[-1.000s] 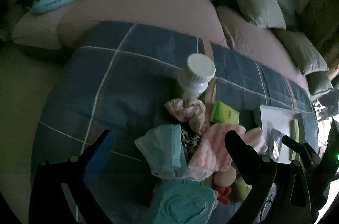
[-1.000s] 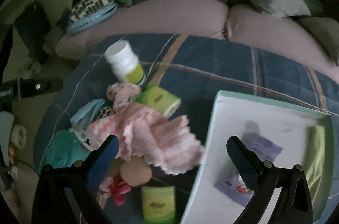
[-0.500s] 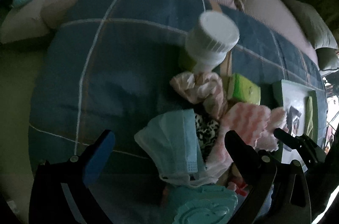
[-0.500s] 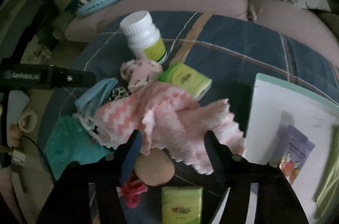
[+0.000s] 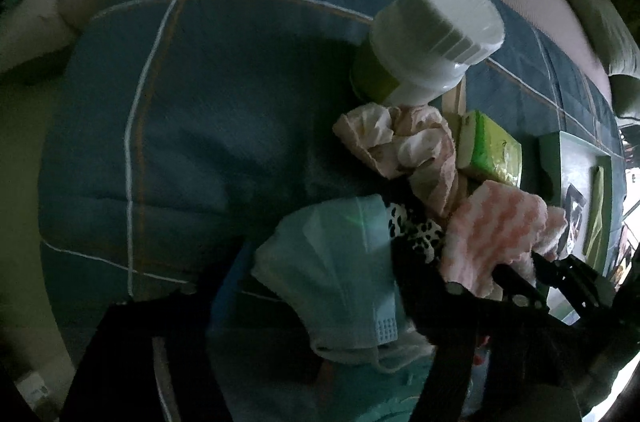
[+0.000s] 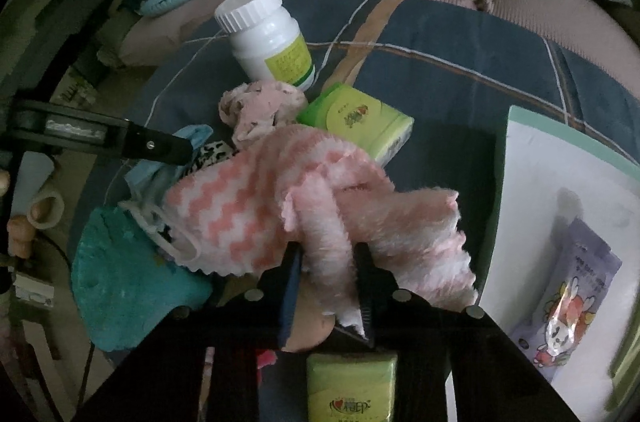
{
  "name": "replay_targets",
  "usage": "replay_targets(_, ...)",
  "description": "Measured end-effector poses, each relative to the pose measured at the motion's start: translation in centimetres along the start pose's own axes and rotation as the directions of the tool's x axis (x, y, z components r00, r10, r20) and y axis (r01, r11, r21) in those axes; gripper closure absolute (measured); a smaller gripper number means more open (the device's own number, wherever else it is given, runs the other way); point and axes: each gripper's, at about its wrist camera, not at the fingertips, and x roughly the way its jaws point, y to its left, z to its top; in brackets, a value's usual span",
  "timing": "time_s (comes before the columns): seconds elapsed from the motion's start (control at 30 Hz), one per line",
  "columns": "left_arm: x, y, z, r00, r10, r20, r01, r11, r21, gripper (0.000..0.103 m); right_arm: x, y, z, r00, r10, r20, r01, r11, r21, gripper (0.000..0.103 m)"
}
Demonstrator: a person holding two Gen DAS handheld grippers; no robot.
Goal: Organize soft objects
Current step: 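Grasp the pink-white zigzag towel with the right tool, then grasp the light blue cloth with the left tool while the right tool lifts the pink towel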
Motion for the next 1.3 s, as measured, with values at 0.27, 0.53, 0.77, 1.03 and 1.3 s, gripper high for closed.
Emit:
replay_targets(0.27, 0.5, 0.4, -0.1, 1.0, -0.016, -0.002, 0.016, 1.0, 0.002, 0.054, 0.2, -0.5, 0.2, 1.0, 0.013, 0.006, -0.013, 1.0, 0.011, 0.091)
replay_targets(0.53, 0.4, 0.4, -0.2, 1.0, -0.027, 0.015, 0.027, 1.0, -0.012, 0.072, -0.6, -0.2, 0.1, 0.999, 0.021, 0.032, -0.021, 1.0, -0.001, 0.095)
replay_targets(0.77, 0.5, 0.4, -0.6, 0.999, -0.043, 0.014, 0.043, 0.999, -0.004, 0.086, -1.7, -0.6, 0.1, 0.998, 0.028, 0.057, -0.029, 0.999, 0.015, 0.095)
replay_targets(1.03, 0.4, 0.7, -0.9, 0.997, -0.064, 0.03, 0.065, 0.997, -0.031, 0.091, -2.0, -0.9, 0.1, 0.997, 0.041, 0.066, -0.043, 0.999, 0.025, 0.096)
replay_targets(1.3, -0.8, 1.1, -1.7, 0.991, -0.098, 0.091, 0.105, 0.991, -0.079, 0.092, -2.6, -0.8, 0.1, 0.996, 0.049, 0.078, -0.05, 0.999, 0.014, 0.096)
